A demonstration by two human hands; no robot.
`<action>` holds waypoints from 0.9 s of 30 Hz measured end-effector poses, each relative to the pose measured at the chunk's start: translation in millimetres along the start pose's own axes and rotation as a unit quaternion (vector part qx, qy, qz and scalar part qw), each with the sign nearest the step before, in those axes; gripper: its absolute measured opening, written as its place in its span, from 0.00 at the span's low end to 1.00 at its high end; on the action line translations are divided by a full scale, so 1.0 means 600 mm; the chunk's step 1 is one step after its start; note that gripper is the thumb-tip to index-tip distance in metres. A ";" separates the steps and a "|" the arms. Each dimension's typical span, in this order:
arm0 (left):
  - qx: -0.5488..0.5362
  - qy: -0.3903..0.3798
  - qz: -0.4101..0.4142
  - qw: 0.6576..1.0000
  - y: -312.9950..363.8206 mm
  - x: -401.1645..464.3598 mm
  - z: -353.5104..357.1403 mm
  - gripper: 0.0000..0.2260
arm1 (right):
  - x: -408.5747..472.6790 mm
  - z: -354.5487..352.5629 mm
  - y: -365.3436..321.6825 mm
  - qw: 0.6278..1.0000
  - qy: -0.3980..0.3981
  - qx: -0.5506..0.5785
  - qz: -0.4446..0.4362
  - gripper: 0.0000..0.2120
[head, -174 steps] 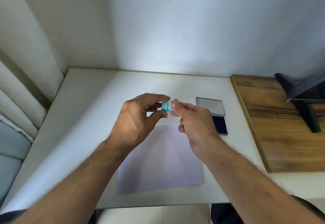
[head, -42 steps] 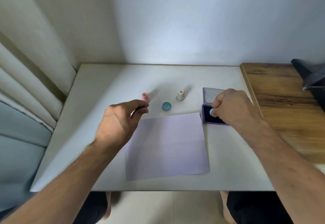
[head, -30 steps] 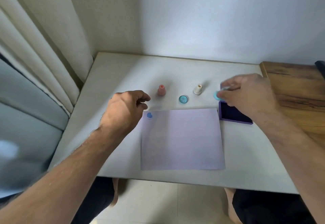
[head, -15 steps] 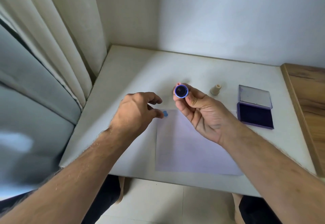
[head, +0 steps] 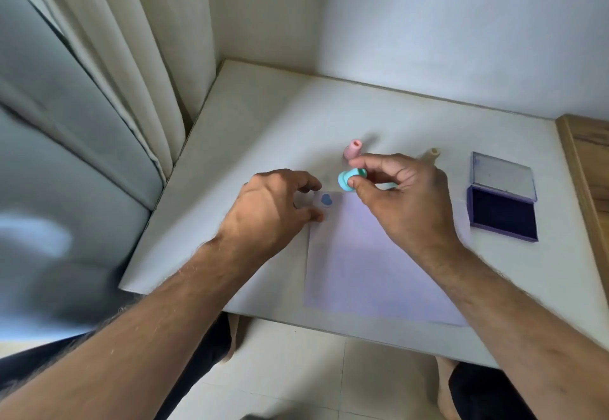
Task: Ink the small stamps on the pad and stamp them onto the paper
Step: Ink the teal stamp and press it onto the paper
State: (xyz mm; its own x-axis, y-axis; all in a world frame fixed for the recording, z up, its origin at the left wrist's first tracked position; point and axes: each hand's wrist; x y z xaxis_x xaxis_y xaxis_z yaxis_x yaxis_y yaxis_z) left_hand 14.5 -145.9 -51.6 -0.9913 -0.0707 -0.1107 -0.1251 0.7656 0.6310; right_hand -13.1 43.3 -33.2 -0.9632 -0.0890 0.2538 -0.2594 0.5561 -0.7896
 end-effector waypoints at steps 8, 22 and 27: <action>0.045 -0.002 0.013 0.999 0.007 0.004 0.010 0.16 | -0.014 0.011 0.013 0.998 -0.020 -0.051 -0.038 0.09; 0.070 0.009 0.034 0.997 0.004 0.007 0.017 0.15 | -0.014 0.021 0.024 0.993 -0.047 -0.086 -0.065 0.09; 0.068 0.009 0.029 0.997 0.007 0.011 0.015 0.15 | -0.015 0.024 0.021 0.992 -0.055 -0.095 -0.069 0.11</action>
State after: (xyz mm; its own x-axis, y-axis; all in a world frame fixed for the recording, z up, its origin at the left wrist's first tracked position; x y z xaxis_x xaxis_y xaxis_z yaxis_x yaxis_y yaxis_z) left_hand 7.9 -137.3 -56.8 -0.9974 -0.0349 -0.0631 -0.0629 0.8480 0.5262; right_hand -8.9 38.8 -53.3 -0.9238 -0.2594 0.2817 -0.3820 0.6769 -0.6292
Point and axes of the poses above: each hand's wrist, its own x-axis towards the middle knuckle, its own z-axis out of the palm, y = z × x, and after that the axes turned 2 degrees about y, right-handed
